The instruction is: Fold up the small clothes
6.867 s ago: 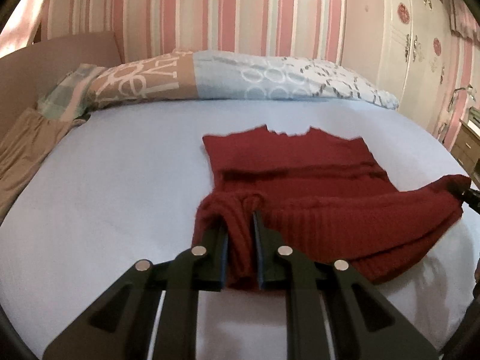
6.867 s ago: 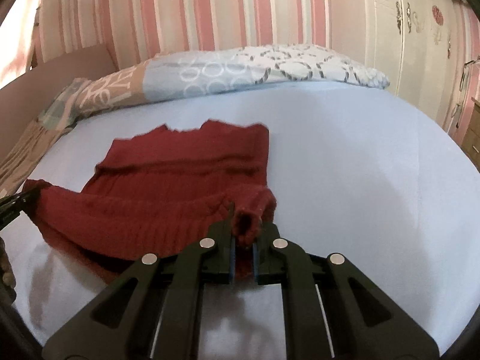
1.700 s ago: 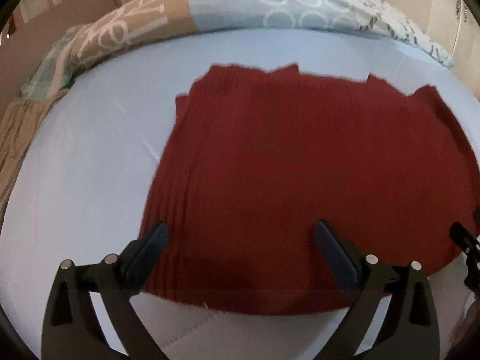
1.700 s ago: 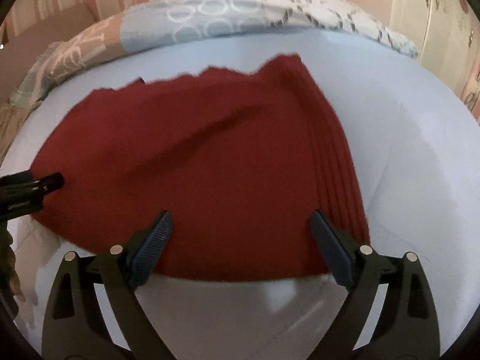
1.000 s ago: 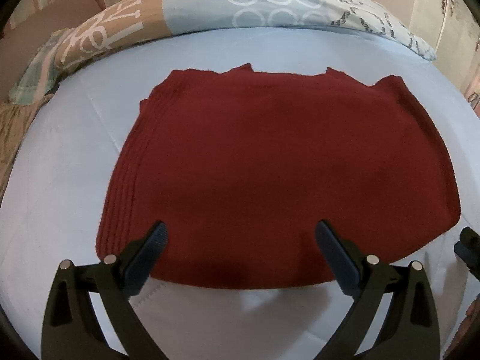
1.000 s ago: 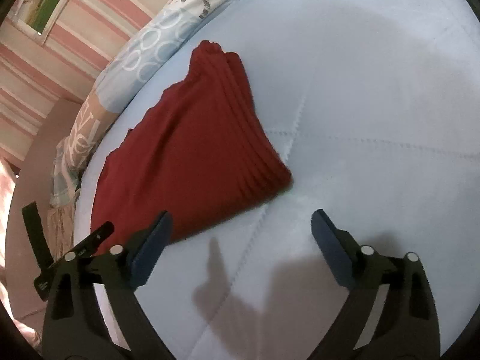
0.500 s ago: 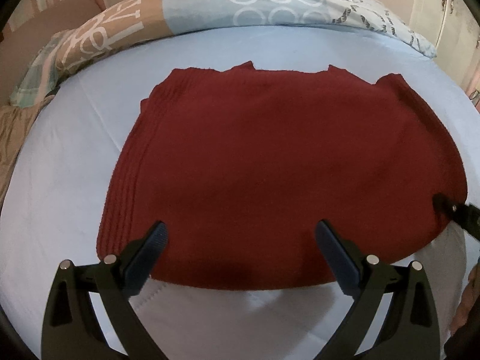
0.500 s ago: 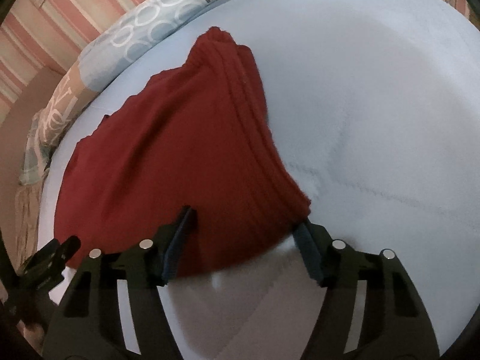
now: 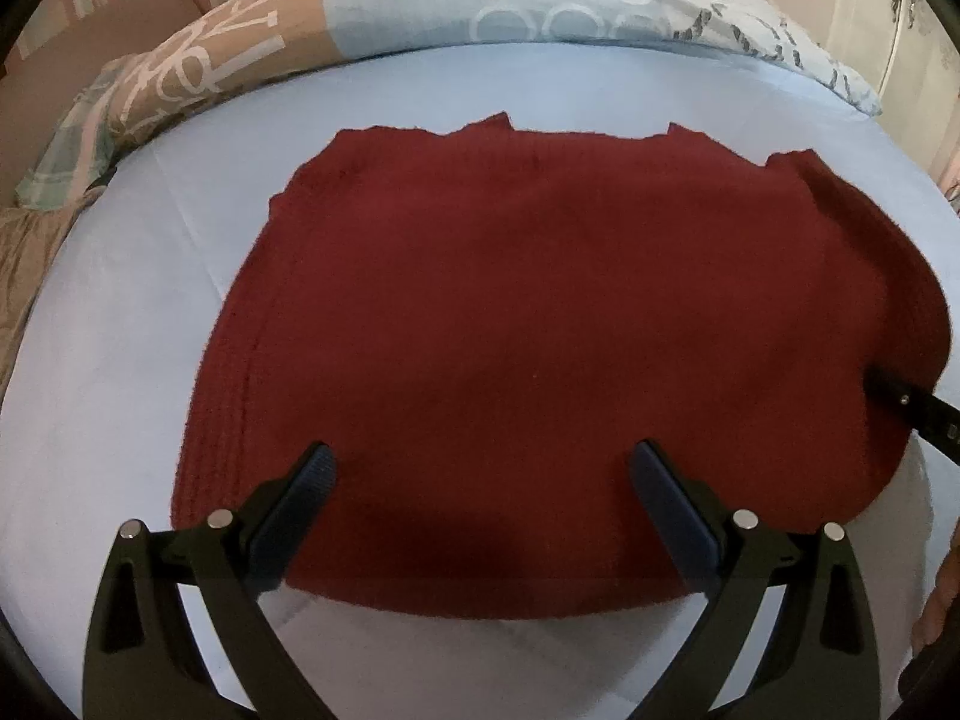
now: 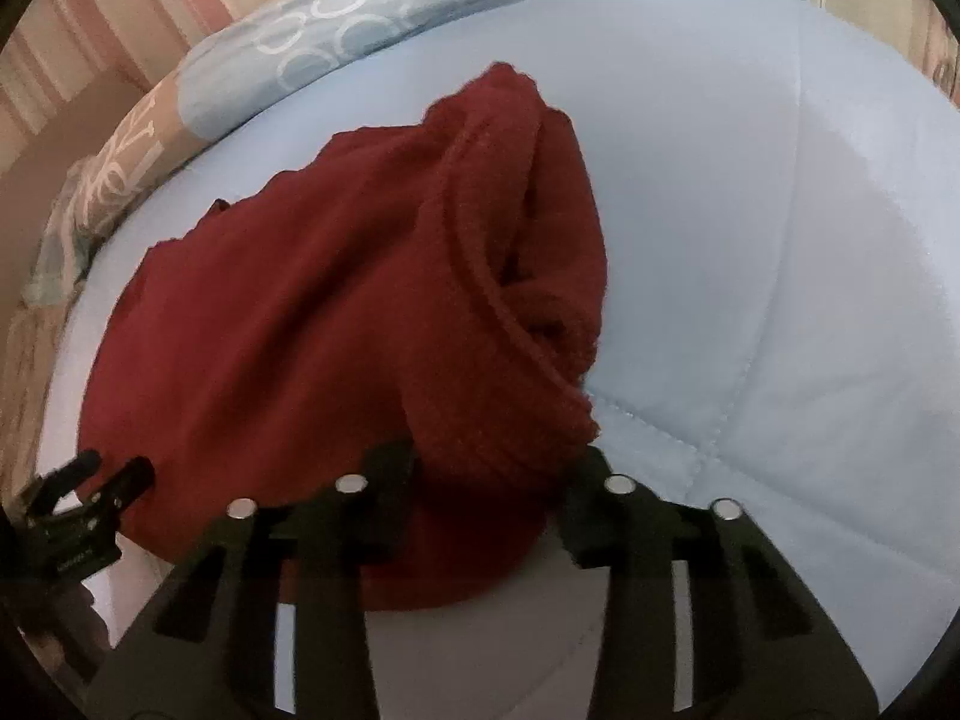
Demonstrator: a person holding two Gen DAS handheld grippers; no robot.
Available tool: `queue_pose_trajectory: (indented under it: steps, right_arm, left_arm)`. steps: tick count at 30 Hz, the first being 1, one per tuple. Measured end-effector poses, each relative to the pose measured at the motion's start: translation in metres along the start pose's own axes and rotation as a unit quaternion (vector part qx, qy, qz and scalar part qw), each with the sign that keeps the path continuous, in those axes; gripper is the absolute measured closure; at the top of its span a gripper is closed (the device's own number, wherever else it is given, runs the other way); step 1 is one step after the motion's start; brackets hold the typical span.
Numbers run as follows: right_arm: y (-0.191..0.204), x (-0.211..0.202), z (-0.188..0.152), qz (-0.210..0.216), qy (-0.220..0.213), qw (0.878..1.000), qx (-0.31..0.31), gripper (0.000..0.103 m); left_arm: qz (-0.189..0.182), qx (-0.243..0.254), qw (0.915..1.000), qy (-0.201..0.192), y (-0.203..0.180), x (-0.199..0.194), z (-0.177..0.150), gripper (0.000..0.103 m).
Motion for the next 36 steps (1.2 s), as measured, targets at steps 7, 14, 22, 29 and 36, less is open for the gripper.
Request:
queue_pose_trajectory:
  steps: [7,14,22,29,36]
  right_arm:
    - [0.034,-0.023,-0.003,-0.049,-0.063,0.994,-0.073,0.075]
    - [0.052,-0.036,0.007,-0.033,-0.092,0.992,-0.083,0.076]
    - [0.067,-0.043,0.012,-0.007,-0.106,0.991,-0.084,0.077]
    - [0.089,-0.053,0.016,0.029,-0.123,0.987,-0.099,0.078]
    - [0.125,-0.055,0.019,0.062,-0.126,0.983,-0.122,0.078]
  left_arm:
    - [0.003,0.004,1.0,0.002,0.0,0.008,-0.004,0.004]
    - [0.009,0.02,0.9998,-0.004,0.0,0.013,-0.007,0.002]
    - [0.006,0.016,0.9998,-0.003,0.001,0.016,-0.007,0.001]
    - [0.007,0.015,0.9999,-0.001,0.0,0.019,-0.006,0.001]
    - [-0.002,0.015,0.9999,-0.003,0.0,0.021,-0.006,0.001]
Point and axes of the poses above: each gripper's, at about its wrist camera, not at the fingertips, and x roughly the way its jaws point, y to its left, z to its top, the point moved 1 cm from there along x, roughly the way its jaws point, and after that the axes turned 5 degrees about -y, right-handed, at the moved point
